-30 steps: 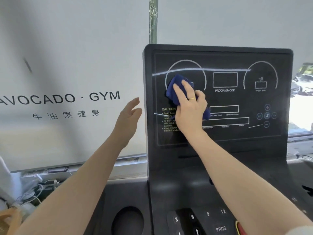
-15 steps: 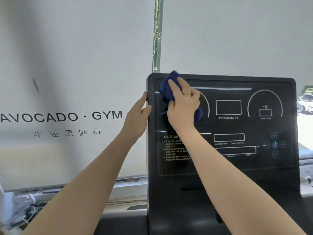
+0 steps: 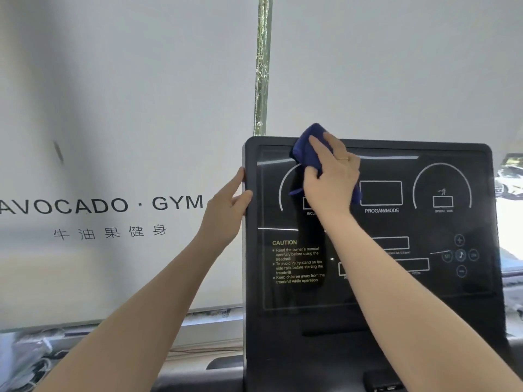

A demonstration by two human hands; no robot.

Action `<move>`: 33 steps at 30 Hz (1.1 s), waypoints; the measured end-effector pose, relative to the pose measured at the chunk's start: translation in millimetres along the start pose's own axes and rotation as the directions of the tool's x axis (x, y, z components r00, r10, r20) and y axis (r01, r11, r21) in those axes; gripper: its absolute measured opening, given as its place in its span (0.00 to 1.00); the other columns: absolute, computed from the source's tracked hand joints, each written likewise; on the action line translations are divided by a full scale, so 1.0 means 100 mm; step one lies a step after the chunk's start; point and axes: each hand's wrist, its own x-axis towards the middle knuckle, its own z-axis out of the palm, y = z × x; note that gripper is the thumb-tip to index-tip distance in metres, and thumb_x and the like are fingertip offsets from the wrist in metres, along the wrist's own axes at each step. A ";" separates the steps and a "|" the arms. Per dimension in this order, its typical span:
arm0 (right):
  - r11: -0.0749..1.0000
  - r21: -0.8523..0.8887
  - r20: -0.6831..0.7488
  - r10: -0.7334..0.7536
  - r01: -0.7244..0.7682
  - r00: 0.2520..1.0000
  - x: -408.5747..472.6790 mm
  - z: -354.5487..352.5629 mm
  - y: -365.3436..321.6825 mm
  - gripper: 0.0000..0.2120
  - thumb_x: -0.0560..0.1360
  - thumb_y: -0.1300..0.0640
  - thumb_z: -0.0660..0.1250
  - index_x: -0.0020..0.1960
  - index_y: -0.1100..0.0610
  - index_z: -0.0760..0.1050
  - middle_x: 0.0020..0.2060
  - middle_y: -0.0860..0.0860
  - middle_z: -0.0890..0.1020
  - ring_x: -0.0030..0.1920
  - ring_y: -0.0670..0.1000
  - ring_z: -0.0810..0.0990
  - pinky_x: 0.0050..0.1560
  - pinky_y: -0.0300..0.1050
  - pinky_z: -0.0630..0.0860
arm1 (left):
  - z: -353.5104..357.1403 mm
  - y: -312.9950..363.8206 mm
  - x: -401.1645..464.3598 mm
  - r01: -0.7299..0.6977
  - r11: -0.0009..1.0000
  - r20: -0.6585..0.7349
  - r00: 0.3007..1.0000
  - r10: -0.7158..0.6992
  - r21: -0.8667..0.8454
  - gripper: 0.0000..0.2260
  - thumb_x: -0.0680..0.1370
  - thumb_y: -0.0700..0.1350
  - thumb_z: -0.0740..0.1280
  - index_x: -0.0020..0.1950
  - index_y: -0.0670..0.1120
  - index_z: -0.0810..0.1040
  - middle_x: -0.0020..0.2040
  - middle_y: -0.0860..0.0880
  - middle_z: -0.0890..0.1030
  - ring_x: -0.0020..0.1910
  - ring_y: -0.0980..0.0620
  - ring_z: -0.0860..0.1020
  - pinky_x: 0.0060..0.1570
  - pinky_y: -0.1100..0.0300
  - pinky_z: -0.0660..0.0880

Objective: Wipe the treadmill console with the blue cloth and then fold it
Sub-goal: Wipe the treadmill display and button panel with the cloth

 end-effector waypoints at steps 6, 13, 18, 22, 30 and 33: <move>0.889 0.028 0.154 -0.456 0.458 0.876 -0.11 0.13 -0.11 0.25 0.67 0.57 0.55 0.61 0.55 0.78 0.63 0.52 0.77 0.50 0.62 0.74 0.50 0.49 0.68 | 0.05 -0.05 0.02 -0.001 0.999 -0.047 0.999 0.003 0.053 0.22 0.81 0.45 0.57 0.74 0.58 0.61 0.40 0.57 0.77 0.43 0.53 0.73 0.47 0.64 0.70; 0.993 -0.095 -0.043 -0.076 0.072 0.996 0.03 -0.33 0.78 0.25 0.69 0.63 0.58 0.65 0.53 0.74 0.67 0.51 0.73 0.54 0.63 0.70 0.54 0.51 0.69 | 0.10 -0.08 0.02 0.032 0.997 -0.080 0.996 -0.026 0.073 0.21 0.81 0.48 0.55 0.72 0.62 0.60 0.39 0.61 0.69 0.44 0.56 0.71 0.49 0.60 0.68; 0.993 -0.090 -0.007 -0.080 0.079 0.997 -0.06 -0.17 0.49 0.25 0.69 0.62 0.58 0.66 0.53 0.73 0.68 0.52 0.71 0.53 0.61 0.69 0.52 0.52 0.68 | 0.17 0.01 -0.03 0.044 0.995 -0.125 0.992 -0.032 0.089 0.20 0.82 0.46 0.54 0.73 0.60 0.61 0.37 0.68 0.71 0.37 0.69 0.70 0.47 0.70 0.66; 0.880 -0.090 0.158 -0.450 0.466 0.879 -0.25 -0.12 0.54 0.25 0.67 0.59 0.56 0.62 0.55 0.77 0.65 0.53 0.75 0.51 0.57 0.67 0.49 0.50 0.69 | 0.18 0.08 -0.08 0.053 0.997 -0.138 0.990 -0.044 0.057 0.21 0.81 0.46 0.55 0.73 0.59 0.61 0.46 0.67 0.75 0.45 0.68 0.72 0.50 0.67 0.67; 0.972 -0.174 0.015 -0.155 0.156 0.988 -0.36 -0.41 0.95 0.27 0.66 0.64 0.58 0.65 0.55 0.74 0.68 0.52 0.72 0.51 0.61 0.69 0.48 0.50 0.65 | 0.32 -0.28 -0.73 0.224 0.944 -0.023 0.971 -0.237 -0.241 0.19 0.82 0.49 0.55 0.73 0.59 0.61 0.70 0.63 0.67 0.68 0.61 0.66 0.70 0.55 0.63; 0.887 -0.087 0.163 -0.436 0.453 0.885 -0.92 -0.25 0.73 0.27 0.66 0.61 0.56 0.64 0.55 0.74 0.67 0.52 0.73 0.52 0.59 0.67 0.48 0.50 0.65 | 0.29 -0.33 -0.71 0.236 0.935 -0.005 0.969 -0.246 -0.264 0.19 0.83 0.46 0.53 0.74 0.57 0.61 0.69 0.63 0.68 0.68 0.59 0.67 0.70 0.51 0.63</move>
